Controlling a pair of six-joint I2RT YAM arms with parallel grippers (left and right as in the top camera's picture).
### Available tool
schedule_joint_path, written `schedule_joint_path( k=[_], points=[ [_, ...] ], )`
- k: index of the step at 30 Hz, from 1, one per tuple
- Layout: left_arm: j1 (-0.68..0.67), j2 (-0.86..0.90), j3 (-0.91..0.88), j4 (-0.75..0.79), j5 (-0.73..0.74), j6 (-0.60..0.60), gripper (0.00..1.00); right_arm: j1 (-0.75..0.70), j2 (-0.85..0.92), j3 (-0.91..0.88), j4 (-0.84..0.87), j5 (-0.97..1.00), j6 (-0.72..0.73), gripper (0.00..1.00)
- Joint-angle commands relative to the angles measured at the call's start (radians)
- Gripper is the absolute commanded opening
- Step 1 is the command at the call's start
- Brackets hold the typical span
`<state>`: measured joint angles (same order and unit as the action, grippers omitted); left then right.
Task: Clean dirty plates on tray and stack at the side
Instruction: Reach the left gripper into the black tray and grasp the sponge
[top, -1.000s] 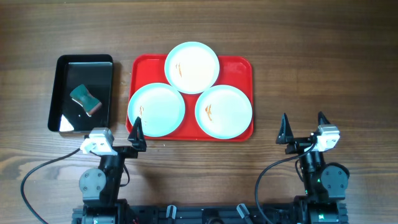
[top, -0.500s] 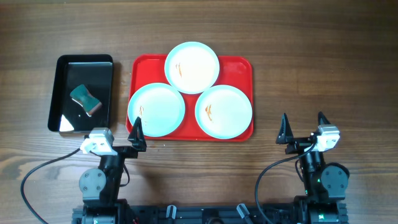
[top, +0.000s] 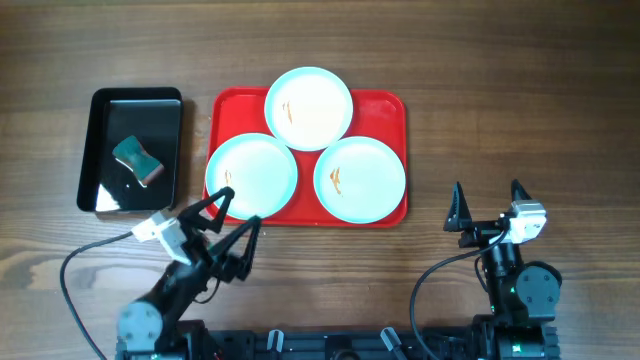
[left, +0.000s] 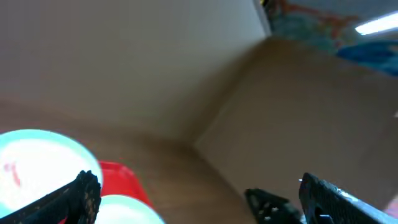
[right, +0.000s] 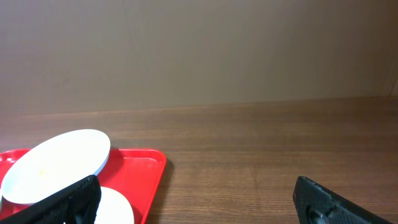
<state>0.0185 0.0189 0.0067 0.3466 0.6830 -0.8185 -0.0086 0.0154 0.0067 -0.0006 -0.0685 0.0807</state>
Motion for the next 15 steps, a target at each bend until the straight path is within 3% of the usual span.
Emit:
schedule_joint_path(
  k=[1,3,6,7,10,12,15],
  points=[
    [-0.003,-0.003,0.008,0.031,0.056,-0.075,1.00,-0.006,-0.005,-0.001,0.002,0.016,-0.010,1.00],
    [0.013,0.017,0.034,-0.011,0.047,-0.046,1.00,-0.006,-0.005,-0.001,0.002,0.016,-0.010,0.99],
    [0.095,0.161,0.231,-0.373,-0.055,0.183,1.00,-0.006,-0.005,-0.001,0.002,0.016,-0.010,1.00],
    [0.144,0.306,0.396,-0.619,-0.167,0.316,1.00,-0.006,-0.005,-0.001,0.002,0.016,-0.010,1.00],
    [0.219,0.724,0.828,-1.045,-0.399,0.496,1.00,-0.006,-0.005,-0.001,0.002,0.016,-0.010,1.00],
    [0.230,0.991,1.127,-1.261,-0.430,0.548,1.00,-0.006,-0.005,-0.001,0.002,0.016,-0.010,1.00],
    [0.230,1.267,1.418,-1.423,-0.423,0.550,1.00,-0.006,-0.005,-0.001,0.002,0.016,-0.010,1.00]
  ],
)
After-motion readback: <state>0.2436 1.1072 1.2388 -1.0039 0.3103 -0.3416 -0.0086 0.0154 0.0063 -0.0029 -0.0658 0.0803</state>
